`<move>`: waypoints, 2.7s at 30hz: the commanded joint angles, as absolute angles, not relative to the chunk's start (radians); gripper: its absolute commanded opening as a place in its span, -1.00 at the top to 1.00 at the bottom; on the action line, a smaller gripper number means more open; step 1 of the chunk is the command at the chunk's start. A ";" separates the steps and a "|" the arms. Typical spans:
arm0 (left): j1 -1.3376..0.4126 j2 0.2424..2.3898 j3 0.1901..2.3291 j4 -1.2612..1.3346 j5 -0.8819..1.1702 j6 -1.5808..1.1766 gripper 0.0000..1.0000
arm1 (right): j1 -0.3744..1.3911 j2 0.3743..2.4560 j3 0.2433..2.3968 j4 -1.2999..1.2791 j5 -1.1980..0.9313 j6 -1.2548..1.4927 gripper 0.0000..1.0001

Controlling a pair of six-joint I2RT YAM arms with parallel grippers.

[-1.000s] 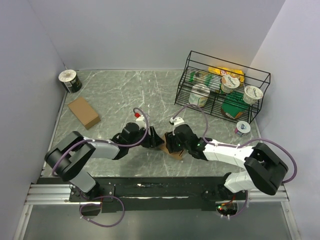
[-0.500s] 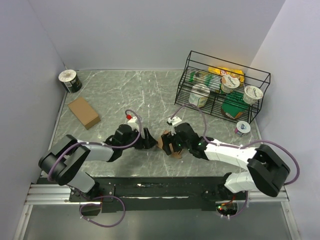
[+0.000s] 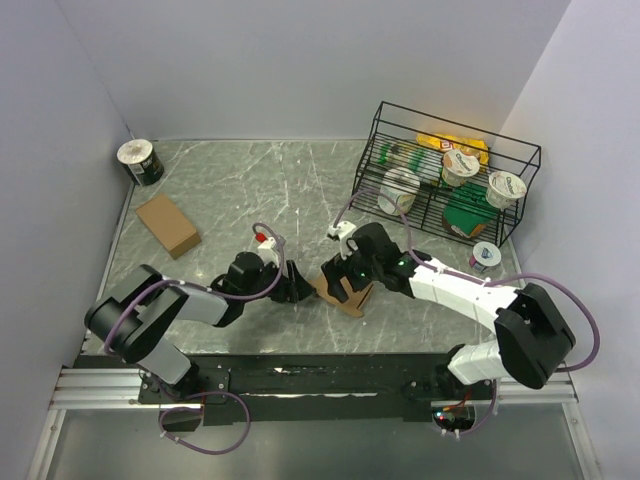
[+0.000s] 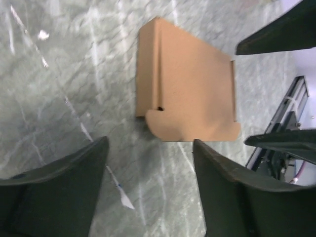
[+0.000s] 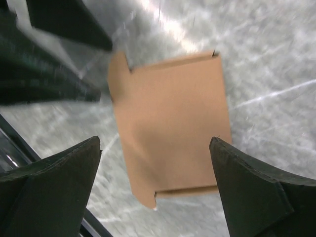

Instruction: Fold the paper box

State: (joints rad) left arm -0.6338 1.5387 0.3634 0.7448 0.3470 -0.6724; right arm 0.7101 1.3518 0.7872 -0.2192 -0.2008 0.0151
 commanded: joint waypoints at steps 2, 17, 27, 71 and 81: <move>-0.630 1.594 0.410 0.779 0.368 -0.629 -0.32 | 0.741 1.368 0.822 -0.265 -0.157 -0.061 -0.98; -0.630 1.640 0.437 0.741 0.354 -0.574 -0.07 | 0.842 1.542 0.957 -0.364 0.074 -0.118 -0.96; -0.630 1.654 0.445 0.744 0.351 -0.563 -0.04 | 0.865 1.643 0.982 -0.393 0.161 -0.117 -0.79; -0.575 1.529 0.403 0.845 0.426 -0.531 -0.22 | 0.756 1.466 1.054 -0.475 -0.049 -0.084 -0.99; -0.575 1.557 0.437 0.844 0.457 -0.531 -0.36 | 0.632 1.577 1.042 -0.459 -0.127 -0.152 -1.00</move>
